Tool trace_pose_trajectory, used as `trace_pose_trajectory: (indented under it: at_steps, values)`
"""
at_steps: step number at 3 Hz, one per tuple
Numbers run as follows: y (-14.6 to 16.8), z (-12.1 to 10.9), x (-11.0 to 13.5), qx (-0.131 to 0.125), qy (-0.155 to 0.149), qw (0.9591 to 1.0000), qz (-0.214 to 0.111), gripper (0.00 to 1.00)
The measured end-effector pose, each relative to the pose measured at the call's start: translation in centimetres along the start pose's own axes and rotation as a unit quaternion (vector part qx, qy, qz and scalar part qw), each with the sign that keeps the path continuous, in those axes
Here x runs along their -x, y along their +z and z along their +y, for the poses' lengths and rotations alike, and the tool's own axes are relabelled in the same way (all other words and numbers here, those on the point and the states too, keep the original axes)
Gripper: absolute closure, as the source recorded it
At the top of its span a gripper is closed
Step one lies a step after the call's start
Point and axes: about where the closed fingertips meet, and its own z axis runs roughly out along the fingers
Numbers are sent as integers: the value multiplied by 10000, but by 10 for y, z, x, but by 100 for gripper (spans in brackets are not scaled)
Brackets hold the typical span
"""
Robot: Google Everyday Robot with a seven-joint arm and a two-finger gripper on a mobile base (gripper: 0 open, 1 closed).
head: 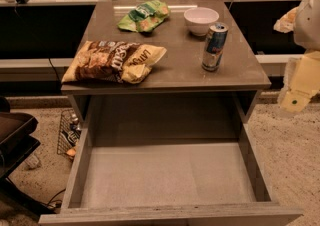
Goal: Place brown chip bag into top drawer
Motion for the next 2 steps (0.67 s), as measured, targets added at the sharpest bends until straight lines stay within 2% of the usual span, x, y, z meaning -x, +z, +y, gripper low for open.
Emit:
trace_pose_trajectory:
  at_steps: [1,2]
  values:
    - [0,0,0,-1,0,10000,0,0]
    - [3,-21,23,-308,-244,9992,-65,0]
